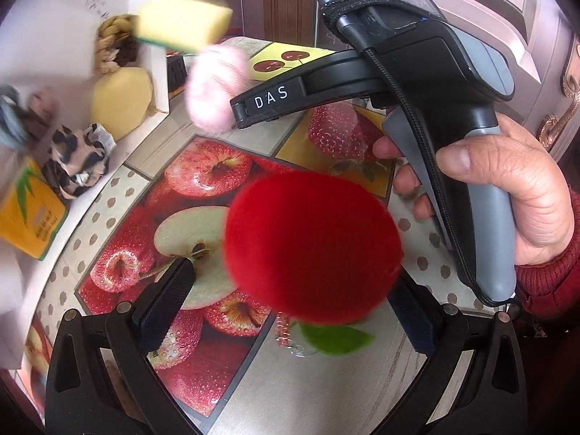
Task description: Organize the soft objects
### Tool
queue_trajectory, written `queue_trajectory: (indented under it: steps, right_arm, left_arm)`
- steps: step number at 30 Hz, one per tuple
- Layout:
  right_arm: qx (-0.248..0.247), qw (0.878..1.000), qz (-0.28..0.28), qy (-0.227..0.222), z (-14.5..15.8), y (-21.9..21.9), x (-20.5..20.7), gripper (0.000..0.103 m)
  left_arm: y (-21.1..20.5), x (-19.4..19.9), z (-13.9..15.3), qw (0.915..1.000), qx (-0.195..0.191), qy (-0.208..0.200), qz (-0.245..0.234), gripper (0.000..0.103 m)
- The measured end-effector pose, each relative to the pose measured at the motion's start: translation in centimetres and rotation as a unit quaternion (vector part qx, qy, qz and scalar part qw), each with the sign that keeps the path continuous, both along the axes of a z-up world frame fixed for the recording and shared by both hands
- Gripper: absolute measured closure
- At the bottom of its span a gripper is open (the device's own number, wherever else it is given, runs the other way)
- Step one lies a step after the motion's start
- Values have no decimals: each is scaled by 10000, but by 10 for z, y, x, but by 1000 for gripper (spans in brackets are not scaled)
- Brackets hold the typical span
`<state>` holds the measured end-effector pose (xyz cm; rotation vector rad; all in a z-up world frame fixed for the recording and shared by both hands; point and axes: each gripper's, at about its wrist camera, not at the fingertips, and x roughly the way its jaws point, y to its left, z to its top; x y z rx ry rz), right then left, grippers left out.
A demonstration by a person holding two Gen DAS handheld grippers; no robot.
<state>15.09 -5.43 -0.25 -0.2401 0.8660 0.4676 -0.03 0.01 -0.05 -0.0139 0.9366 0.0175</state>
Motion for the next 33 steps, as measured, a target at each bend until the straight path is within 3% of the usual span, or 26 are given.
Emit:
queue_trajectory:
  steps: [33]
  right_arm:
    - [7,10000,25,2,0,2,0,0]
  left_arm:
    - [0,0,0,10000,-1,0,0,1]
